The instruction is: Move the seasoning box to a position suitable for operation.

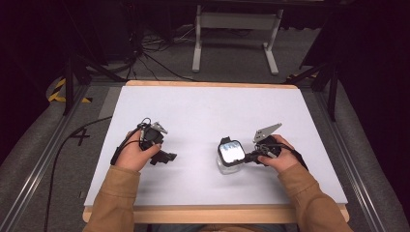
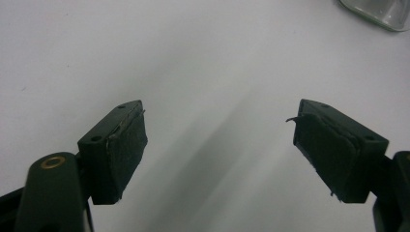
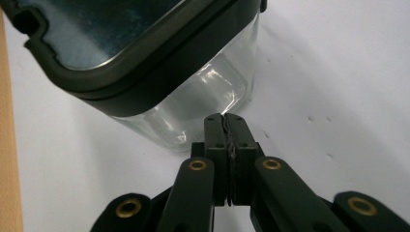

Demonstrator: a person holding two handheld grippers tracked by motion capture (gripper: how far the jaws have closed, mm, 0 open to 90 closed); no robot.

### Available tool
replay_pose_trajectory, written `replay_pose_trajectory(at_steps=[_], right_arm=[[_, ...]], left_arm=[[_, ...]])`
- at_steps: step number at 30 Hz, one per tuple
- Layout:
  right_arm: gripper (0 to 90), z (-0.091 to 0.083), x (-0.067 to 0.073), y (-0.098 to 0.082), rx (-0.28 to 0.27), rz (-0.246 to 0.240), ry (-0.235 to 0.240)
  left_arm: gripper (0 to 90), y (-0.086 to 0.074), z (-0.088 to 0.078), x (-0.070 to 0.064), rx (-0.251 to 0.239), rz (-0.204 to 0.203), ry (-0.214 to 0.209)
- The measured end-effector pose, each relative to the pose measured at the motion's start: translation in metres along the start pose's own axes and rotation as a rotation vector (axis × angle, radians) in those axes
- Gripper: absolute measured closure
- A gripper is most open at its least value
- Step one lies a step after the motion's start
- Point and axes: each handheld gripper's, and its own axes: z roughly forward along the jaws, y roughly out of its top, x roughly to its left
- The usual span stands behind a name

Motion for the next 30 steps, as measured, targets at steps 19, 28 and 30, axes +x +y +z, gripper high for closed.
replay_pose_trajectory(at_steps=[19,28,30], right_arm=[[89.4,0.007,0.019,-0.001,0.027,-0.014,0.019],[85.3,-0.012,0.018,-0.008,-0.04,0.023,-0.023],[84.8,-0.02,0.018,-0.013,-0.061,0.042,-0.049]], left_arm=[[20.4,0.019,0.007,-0.015,-0.048,0.051,-0.069],[33.9,0.042,0.001,-0.028,-0.099,0.093,-0.048],[43.9,0.05,-0.002,-0.036,-0.162,0.09,-0.085]])
